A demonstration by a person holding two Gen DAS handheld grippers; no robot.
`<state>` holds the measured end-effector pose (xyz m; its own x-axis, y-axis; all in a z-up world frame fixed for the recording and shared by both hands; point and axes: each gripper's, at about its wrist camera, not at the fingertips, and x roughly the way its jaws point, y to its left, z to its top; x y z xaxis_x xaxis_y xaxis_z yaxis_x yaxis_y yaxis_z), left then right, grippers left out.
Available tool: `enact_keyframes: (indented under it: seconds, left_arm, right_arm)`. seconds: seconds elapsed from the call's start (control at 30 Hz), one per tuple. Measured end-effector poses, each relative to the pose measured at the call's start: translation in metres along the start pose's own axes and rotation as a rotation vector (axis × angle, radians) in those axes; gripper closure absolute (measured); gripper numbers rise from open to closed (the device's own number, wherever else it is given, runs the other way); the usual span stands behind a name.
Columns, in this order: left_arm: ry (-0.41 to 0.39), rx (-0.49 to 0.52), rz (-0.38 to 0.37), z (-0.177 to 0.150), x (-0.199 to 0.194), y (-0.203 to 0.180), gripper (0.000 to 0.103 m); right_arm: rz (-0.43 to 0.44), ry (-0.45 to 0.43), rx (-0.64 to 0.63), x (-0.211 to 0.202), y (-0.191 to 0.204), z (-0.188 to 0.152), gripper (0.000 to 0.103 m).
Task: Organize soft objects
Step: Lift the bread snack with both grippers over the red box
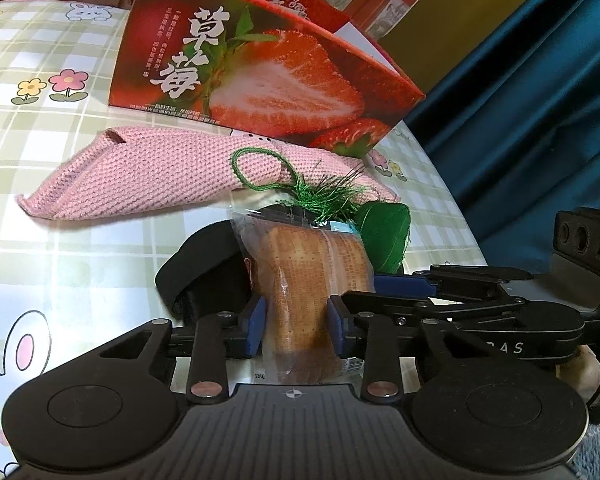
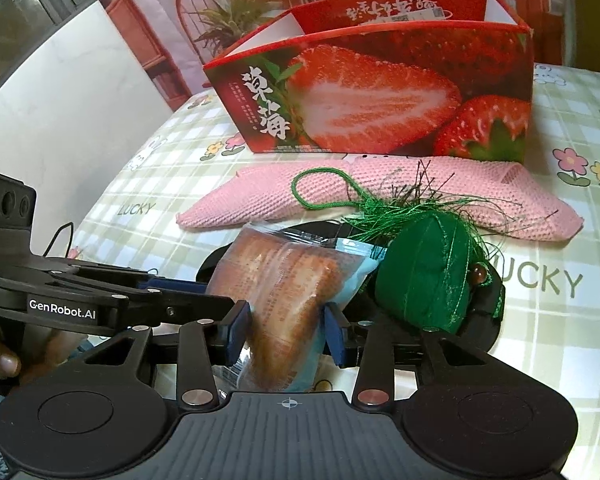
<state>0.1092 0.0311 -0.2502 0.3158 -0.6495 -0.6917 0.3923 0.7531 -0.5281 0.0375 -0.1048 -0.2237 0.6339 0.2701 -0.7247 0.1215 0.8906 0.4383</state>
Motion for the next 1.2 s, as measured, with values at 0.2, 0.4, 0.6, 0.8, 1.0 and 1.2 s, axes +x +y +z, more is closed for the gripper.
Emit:
enact_keyframes:
  seconds: [0.2,0.4,0.6,0.8,1.0,1.2]
  left_arm:
    - [-0.062,0.028,0.009,0.003,-0.017,-0.005,0.069]
    - [-0.141,0.072,-0.013,0.022,-0.038,-0.016,0.069]
    - [-0.233,0.11,-0.024,0.064,-0.052,-0.029,0.069]
    - [-0.31,0.129,-0.033,0.116,-0.052,-0.042,0.069]
    - [-0.338,0.151,-0.049,0.177,-0.027,-0.048,0.069]
    - [-0.317,0.163,-0.03,0.219,0.007,-0.05,0.069]
  right_arm:
    - [0.009,-0.027,-0.02,-0.004,0.004,0.003,0.071]
    - [0.02,-0.117,-0.059,-0.022,0.01,0.021,0.071]
    - [0.008,-0.224,-0.133,-0.043,0.014,0.057,0.071]
    - [-0.022,-0.322,-0.183,-0.055,0.011,0.105,0.071]
    - [-0.081,-0.386,-0.222,-0.056,-0.003,0.155,0.071]
    - [-0.143,-0.416,-0.265,-0.045,-0.027,0.202,0.071]
